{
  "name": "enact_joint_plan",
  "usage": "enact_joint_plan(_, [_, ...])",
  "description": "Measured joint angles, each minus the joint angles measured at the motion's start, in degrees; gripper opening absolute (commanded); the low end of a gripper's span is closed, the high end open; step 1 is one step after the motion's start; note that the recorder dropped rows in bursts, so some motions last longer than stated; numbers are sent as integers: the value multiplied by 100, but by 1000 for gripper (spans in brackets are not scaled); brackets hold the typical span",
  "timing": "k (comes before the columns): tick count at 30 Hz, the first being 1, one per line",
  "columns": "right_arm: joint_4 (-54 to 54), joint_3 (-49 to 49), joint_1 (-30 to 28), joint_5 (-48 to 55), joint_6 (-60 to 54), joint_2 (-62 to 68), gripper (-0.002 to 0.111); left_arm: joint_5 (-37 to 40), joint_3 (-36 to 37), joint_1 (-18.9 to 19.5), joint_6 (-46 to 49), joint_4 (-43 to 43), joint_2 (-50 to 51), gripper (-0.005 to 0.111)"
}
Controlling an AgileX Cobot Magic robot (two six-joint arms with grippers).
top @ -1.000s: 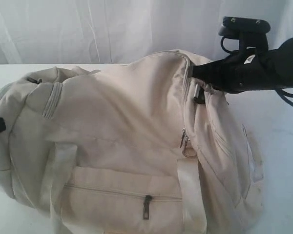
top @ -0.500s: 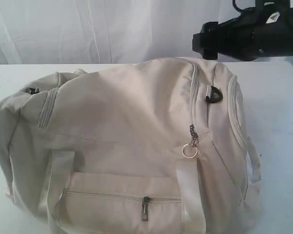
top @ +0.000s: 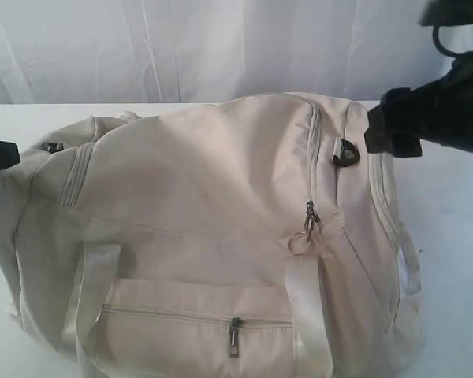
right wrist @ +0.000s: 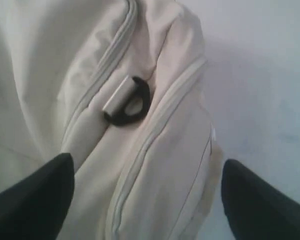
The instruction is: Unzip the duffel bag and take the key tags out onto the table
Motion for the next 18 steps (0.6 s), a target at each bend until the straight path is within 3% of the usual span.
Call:
enact_joint_plan(6, [627, 437, 21, 246, -34, -11, 75, 224, 0, -85, 111, 0, 385, 63])
enact_joint_plan(10, [823, 724, 21, 225, -98, -11, 75, 176, 0, -94, 134, -2, 610, 56])
enact_joint_plan(18, [1209, 1192, 21, -417, -151, 154, 71, 69, -12, -94, 288, -23, 845, 18])
